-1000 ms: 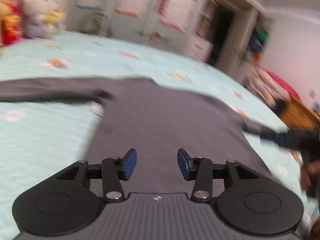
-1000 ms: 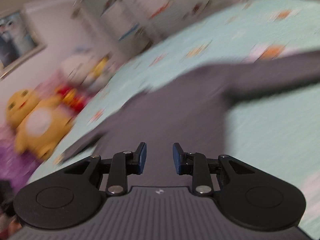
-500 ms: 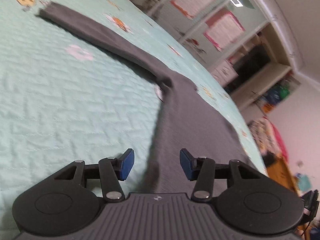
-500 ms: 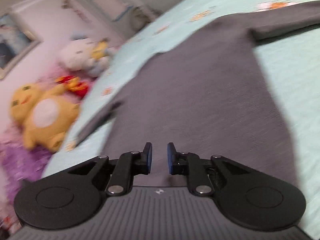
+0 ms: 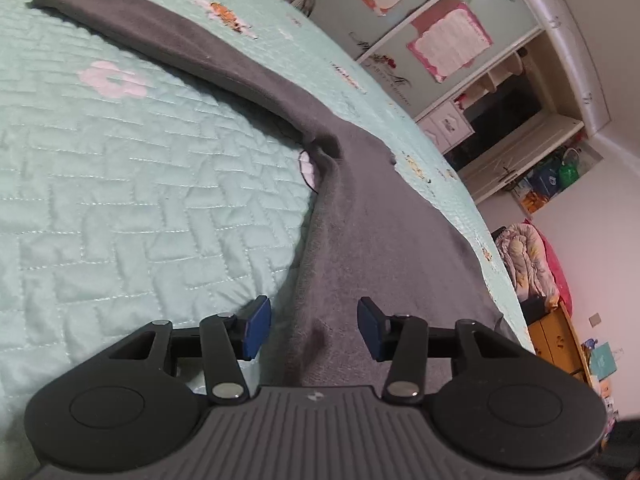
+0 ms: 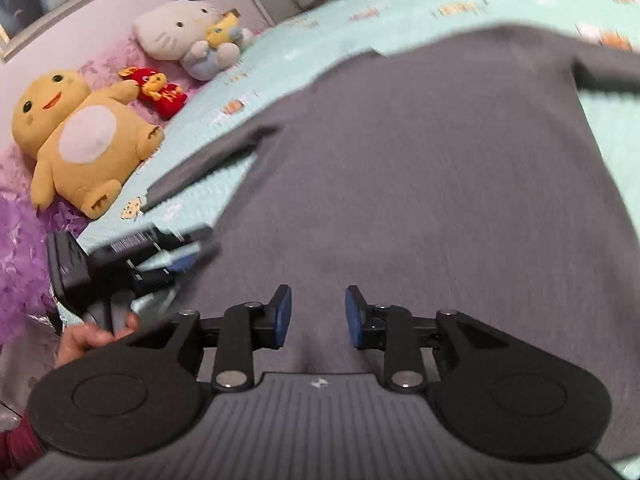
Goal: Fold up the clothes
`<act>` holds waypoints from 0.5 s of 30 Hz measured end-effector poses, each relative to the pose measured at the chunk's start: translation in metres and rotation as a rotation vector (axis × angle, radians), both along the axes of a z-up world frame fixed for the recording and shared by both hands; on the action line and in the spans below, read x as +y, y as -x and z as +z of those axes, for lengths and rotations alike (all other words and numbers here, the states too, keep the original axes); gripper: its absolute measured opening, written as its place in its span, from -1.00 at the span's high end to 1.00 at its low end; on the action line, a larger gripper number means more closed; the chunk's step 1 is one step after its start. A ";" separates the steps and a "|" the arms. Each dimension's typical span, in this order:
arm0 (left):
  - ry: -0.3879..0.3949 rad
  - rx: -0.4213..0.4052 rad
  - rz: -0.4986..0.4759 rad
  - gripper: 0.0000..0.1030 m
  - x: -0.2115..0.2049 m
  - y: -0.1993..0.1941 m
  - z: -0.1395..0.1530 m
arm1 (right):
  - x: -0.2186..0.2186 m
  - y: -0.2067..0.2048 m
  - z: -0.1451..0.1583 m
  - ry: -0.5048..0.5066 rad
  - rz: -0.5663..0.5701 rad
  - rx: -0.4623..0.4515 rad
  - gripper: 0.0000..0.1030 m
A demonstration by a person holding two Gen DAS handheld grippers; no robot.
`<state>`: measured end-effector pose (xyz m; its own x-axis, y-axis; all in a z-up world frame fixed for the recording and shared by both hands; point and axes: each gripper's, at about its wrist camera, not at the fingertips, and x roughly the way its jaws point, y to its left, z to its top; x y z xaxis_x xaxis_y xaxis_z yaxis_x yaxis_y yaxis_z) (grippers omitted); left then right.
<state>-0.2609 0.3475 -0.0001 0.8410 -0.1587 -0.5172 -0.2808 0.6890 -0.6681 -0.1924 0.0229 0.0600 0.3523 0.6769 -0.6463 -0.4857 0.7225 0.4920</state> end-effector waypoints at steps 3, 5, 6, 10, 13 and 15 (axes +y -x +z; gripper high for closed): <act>-0.014 -0.013 0.002 0.46 0.000 0.000 -0.005 | 0.019 -0.004 0.019 0.047 0.020 -0.068 0.23; 0.028 -0.016 0.021 0.55 0.007 0.004 -0.010 | 0.038 -0.005 0.026 0.096 0.038 -0.111 0.19; 0.040 -0.021 0.026 0.55 0.009 0.004 -0.012 | 0.050 -0.005 0.028 0.125 0.051 -0.132 0.19; -0.010 -0.034 0.028 0.54 0.002 0.006 -0.009 | 0.095 0.002 0.042 0.205 0.157 -0.267 0.17; -0.028 -0.043 0.030 0.45 -0.001 0.007 -0.007 | 0.142 -0.001 0.063 0.274 0.243 -0.413 0.06; 0.010 -0.061 0.036 0.40 0.002 0.008 -0.010 | 0.176 -0.004 0.079 0.311 0.311 -0.516 0.00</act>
